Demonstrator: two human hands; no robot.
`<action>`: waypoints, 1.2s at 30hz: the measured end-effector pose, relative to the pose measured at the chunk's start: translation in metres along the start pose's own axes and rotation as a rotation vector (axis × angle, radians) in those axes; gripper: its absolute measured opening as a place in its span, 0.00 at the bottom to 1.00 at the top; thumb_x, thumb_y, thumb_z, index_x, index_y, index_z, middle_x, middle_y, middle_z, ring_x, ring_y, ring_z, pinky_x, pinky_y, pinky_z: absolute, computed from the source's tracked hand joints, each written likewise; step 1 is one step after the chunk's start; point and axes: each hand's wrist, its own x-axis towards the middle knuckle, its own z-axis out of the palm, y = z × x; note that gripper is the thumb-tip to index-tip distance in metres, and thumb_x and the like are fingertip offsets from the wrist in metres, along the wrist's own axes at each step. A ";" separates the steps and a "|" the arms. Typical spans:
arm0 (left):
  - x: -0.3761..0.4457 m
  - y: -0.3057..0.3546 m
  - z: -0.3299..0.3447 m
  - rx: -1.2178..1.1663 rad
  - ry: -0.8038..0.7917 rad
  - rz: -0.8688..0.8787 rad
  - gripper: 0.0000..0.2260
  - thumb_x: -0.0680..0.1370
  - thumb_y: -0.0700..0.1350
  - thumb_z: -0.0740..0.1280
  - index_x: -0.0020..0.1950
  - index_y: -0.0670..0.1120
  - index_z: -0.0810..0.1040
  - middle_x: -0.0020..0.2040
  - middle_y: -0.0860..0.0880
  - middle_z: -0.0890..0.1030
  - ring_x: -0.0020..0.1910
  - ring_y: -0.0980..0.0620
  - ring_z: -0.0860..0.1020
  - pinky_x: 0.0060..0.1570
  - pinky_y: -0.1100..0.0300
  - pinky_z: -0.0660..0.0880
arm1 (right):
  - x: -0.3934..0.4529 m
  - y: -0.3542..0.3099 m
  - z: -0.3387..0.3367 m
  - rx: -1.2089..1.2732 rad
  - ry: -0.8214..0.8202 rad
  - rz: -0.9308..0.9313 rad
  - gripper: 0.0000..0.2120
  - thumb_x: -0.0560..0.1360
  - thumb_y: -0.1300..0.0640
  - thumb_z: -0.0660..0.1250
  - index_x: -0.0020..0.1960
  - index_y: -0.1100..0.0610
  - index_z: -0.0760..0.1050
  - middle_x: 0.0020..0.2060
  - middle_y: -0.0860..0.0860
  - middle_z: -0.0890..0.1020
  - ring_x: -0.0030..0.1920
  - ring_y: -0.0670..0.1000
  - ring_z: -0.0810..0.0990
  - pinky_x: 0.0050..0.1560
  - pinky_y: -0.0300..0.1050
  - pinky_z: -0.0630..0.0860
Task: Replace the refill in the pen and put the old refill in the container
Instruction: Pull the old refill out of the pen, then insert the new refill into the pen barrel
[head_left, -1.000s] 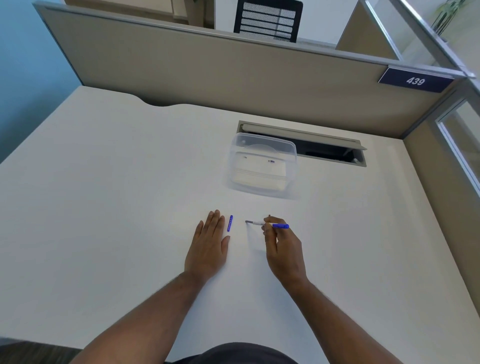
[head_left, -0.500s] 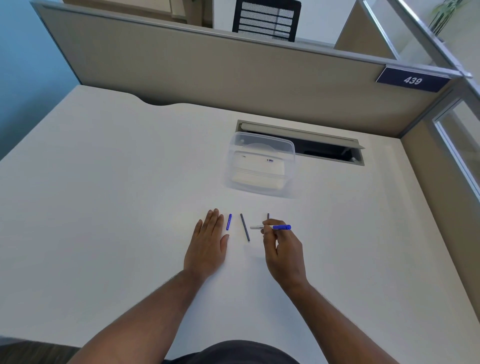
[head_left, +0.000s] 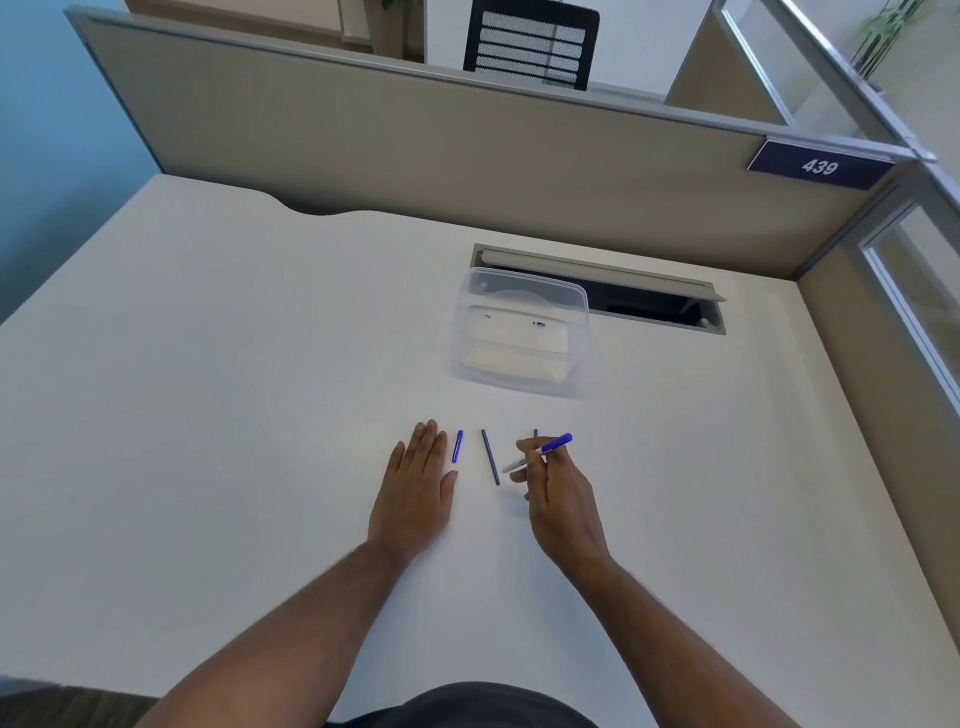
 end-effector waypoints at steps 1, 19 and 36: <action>0.000 0.000 0.000 0.004 -0.003 -0.002 0.24 0.83 0.50 0.55 0.78 0.43 0.61 0.80 0.44 0.60 0.79 0.47 0.56 0.76 0.48 0.57 | 0.002 -0.001 0.001 -0.011 -0.023 0.007 0.11 0.86 0.48 0.50 0.56 0.45 0.71 0.48 0.41 0.83 0.47 0.36 0.82 0.49 0.45 0.81; -0.003 0.001 -0.005 -0.102 0.012 0.026 0.25 0.82 0.47 0.57 0.79 0.44 0.57 0.80 0.46 0.57 0.80 0.49 0.52 0.77 0.46 0.55 | 0.023 -0.007 0.017 -0.633 -0.155 -0.166 0.20 0.73 0.71 0.62 0.62 0.57 0.76 0.54 0.52 0.74 0.35 0.58 0.78 0.36 0.55 0.80; 0.008 0.028 -0.021 -0.214 0.276 0.314 0.07 0.79 0.42 0.66 0.55 0.43 0.82 0.46 0.47 0.85 0.45 0.45 0.82 0.48 0.51 0.77 | 0.021 0.004 0.012 -0.443 -0.156 -0.265 0.16 0.80 0.62 0.64 0.67 0.54 0.75 0.61 0.49 0.75 0.45 0.59 0.83 0.45 0.55 0.80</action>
